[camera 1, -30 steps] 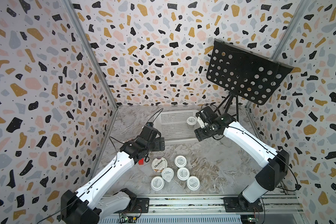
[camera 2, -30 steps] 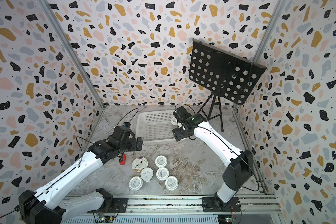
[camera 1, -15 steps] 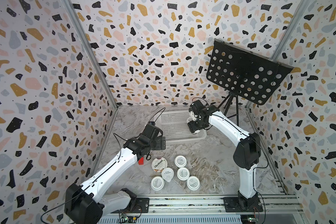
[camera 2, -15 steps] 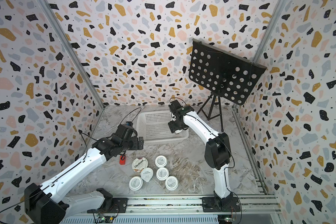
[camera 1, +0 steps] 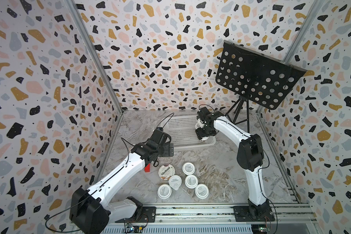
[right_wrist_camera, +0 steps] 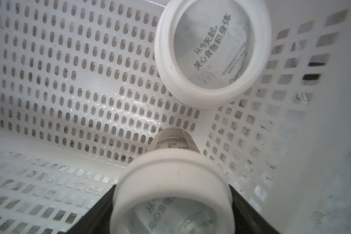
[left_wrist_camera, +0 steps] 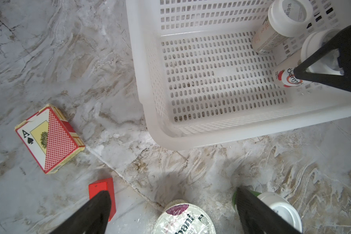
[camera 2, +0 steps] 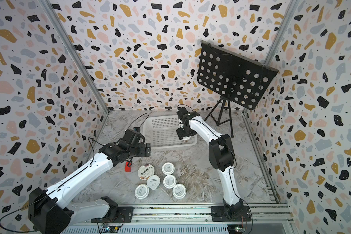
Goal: Put the yogurt in the basket
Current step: Place the yogurt in the basket.
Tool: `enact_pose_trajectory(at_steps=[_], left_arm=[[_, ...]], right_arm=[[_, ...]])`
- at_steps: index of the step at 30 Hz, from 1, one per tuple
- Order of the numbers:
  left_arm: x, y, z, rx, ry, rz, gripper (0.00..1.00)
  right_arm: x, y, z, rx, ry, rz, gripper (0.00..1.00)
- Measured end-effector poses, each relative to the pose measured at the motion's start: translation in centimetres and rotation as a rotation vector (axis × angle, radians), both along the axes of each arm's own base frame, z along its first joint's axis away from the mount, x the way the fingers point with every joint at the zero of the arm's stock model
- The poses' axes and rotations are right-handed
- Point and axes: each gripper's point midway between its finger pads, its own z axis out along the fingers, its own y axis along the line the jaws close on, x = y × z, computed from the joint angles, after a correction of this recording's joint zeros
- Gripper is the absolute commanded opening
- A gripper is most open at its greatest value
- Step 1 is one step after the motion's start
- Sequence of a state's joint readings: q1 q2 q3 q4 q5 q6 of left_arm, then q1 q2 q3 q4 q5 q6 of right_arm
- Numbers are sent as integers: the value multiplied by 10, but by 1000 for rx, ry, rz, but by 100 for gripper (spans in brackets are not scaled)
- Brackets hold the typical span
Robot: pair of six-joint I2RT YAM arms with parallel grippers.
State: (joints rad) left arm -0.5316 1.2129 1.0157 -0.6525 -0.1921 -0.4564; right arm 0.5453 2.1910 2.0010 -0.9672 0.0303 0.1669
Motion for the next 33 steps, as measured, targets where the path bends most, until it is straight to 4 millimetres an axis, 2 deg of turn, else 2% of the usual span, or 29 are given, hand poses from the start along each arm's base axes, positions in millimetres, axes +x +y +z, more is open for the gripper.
enact_pose_trajectory(at_steps=[13,21,33], left_arm=[[0,0,0,1,0,1,100],[0,1,0,0,0,2,100],[1,1,0,1,0,5,100]], right_arm=[[11,5,0,5,-24,2,80],[14,7,-19,-14,3,8,81],[16,7,-16,-19,-9,13,94]])
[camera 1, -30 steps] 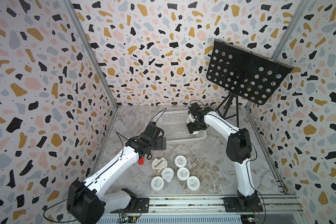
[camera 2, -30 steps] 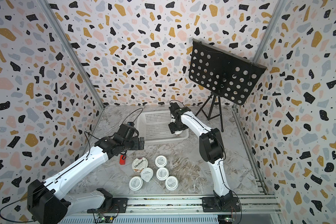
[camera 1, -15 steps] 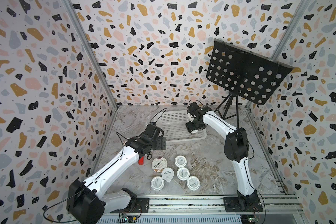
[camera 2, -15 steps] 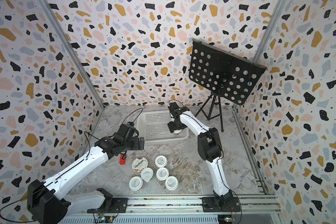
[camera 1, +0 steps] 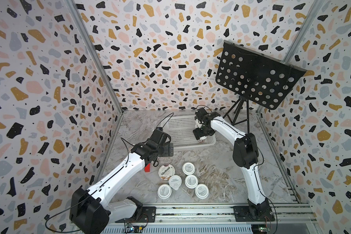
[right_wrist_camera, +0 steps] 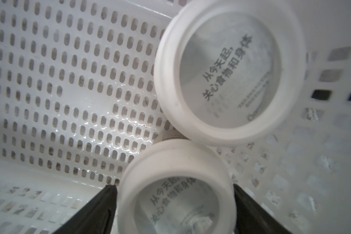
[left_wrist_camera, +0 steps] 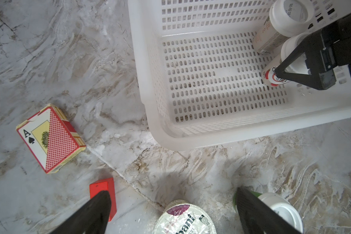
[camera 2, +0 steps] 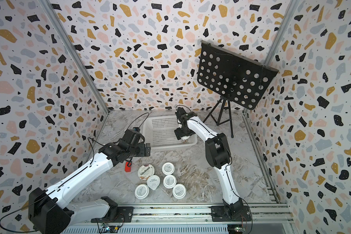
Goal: Put the yogurt in the basket
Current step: Place the yogurt in the basket.
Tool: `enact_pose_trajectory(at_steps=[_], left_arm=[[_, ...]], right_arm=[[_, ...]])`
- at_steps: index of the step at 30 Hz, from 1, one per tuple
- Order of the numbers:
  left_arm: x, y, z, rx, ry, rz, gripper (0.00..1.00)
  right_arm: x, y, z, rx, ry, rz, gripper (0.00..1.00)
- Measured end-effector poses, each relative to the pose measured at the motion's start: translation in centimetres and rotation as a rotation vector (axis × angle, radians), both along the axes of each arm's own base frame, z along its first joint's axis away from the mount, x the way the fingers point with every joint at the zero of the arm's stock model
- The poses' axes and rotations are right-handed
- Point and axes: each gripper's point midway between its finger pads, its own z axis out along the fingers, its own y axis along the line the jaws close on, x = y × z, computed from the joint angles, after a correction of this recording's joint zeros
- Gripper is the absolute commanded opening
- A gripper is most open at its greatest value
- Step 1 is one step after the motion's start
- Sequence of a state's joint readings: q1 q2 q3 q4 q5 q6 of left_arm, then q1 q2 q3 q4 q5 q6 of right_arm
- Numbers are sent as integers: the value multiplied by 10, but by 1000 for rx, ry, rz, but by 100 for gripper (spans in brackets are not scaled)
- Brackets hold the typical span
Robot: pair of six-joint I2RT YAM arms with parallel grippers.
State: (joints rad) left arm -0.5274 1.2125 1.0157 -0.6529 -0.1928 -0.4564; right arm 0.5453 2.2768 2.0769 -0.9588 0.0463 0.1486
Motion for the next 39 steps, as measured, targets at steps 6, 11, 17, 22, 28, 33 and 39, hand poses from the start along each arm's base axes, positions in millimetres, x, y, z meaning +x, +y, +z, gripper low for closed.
enact_pose_trajectory(at_steps=[6,11,17,22,28,33,39], left_arm=[[0,0,0,0,0,-1,100],[0,0,2,-2,-4,0,100],[-1,1,6,-11,-18,0,100],[-1,1,7,-12,-20,0,100],[-2,1,7,-11,-19,0,100],[-2,1,7,-11,-19,0,100],[-2,1,7,-11,-19,0,100]], right_arm=[[1,0,3,-5,-8,-1,95],[-4,-2,13,-13,-23,1,95],[-12,-6,26,-18,-43,4,91],[-19,-9,17,-33,-19,3,86],[-23,-12,10,-44,-2,2,80],[-21,-11,10,-40,-10,2,78],[-20,-12,11,-45,-16,0,77]])
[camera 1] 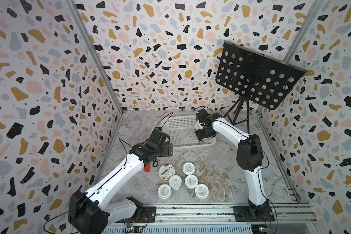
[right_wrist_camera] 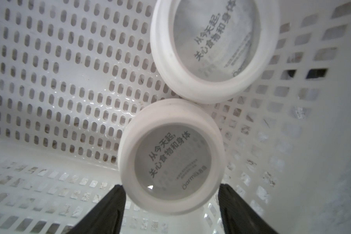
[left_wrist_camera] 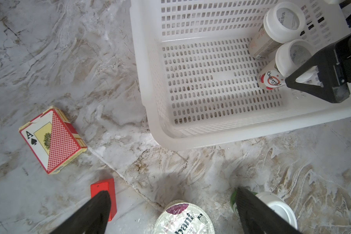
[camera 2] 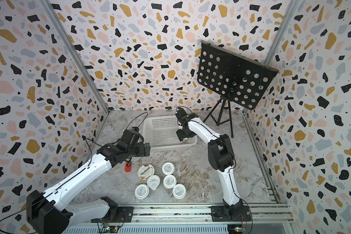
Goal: Put the yogurt in the basket
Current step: Place the yogurt in the basket.
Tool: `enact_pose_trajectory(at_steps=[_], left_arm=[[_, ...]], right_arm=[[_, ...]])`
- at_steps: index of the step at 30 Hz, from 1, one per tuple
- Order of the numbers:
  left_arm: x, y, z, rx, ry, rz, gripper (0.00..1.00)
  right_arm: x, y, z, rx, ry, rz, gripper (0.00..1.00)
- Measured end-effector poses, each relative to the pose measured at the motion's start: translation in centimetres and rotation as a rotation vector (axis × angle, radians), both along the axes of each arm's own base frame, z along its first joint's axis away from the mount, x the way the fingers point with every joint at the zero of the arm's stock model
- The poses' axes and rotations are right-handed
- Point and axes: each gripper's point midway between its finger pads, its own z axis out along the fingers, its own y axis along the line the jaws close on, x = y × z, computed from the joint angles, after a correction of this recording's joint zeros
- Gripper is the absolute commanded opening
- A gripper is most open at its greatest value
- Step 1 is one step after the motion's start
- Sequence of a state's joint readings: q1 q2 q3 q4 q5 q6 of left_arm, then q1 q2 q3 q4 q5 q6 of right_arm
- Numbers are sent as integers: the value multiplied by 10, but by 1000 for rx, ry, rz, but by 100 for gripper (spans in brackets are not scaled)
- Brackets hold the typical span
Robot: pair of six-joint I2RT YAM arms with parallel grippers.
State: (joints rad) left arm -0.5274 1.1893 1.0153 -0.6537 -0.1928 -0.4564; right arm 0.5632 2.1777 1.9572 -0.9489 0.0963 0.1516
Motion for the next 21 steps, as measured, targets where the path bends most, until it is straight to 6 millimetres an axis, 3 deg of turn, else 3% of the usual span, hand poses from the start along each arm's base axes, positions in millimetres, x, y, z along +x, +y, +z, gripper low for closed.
enact_pose_trajectory(at_steps=[21], left_arm=[[0,0,0,0,0,0,100]], right_arm=[[11,2,3,-12,-32,6,73]])
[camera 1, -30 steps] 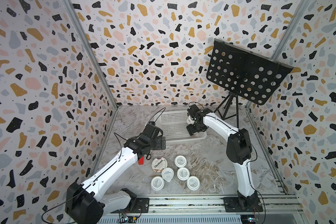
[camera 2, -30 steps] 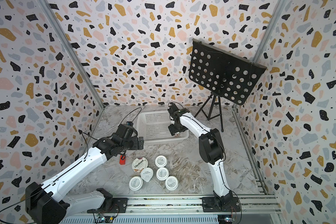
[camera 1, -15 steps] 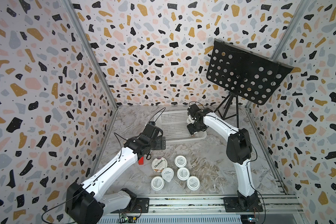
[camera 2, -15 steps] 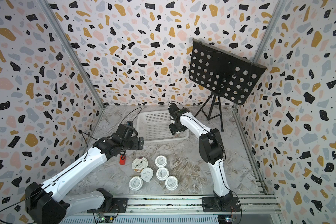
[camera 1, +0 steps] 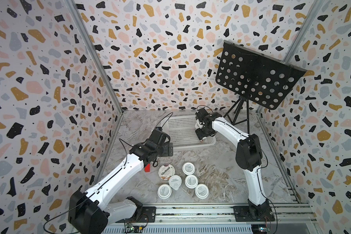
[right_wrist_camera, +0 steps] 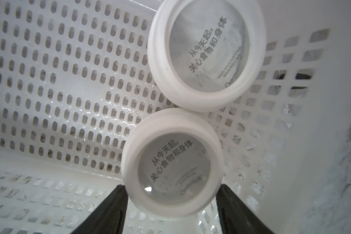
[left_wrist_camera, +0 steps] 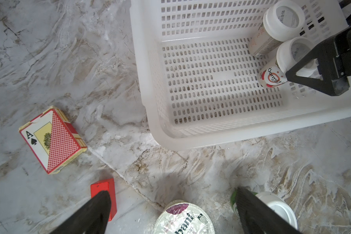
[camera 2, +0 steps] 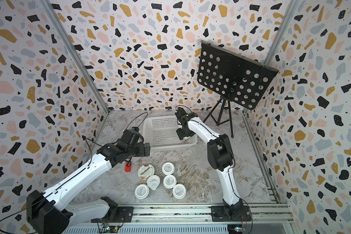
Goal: Put the yogurt in the basket
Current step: Place the yogurt in the basket, then pick up the yogurt from the center of the board.
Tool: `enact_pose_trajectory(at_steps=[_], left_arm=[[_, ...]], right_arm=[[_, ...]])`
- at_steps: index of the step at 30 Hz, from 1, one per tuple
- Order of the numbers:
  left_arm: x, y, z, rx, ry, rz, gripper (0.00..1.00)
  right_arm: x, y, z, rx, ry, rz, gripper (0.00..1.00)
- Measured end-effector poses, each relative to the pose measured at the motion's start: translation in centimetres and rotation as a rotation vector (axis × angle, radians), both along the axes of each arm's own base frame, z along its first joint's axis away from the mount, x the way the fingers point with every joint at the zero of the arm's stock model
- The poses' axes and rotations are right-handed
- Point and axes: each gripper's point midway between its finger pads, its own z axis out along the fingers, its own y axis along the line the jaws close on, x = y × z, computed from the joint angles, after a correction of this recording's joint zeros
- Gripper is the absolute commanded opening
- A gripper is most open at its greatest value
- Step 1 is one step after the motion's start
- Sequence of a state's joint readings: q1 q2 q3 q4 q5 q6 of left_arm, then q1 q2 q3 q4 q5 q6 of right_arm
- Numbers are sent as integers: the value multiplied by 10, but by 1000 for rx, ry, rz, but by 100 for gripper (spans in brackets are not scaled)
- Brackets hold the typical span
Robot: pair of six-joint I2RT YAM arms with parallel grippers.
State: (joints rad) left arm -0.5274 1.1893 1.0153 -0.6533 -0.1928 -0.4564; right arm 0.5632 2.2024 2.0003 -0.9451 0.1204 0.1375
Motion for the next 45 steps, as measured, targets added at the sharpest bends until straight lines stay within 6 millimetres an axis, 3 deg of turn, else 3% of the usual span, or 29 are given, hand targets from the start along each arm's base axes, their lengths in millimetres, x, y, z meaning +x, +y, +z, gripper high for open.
enact_pose_trajectory(at_steps=[26,31,35,39,42,45], left_arm=[[0,0,0,0,0,0,100],[0,0,0,-1,1,0,100],[-1,-2,0,-8,5,-6,100],[-2,-3,1,-19,6,-13,100],[-3,-4,5,-29,-5,-16,100],[-5,-3,11,-41,-20,-18,100]], right_arm=[[-2,5,1,24,16,14,86],[-12,6,29,64,-6,25,86],[-40,-1,72,118,-51,44,85],[-88,-10,101,160,-74,88,83],[-133,-15,100,166,-52,142,83],[-184,-20,86,159,-2,208,83]])
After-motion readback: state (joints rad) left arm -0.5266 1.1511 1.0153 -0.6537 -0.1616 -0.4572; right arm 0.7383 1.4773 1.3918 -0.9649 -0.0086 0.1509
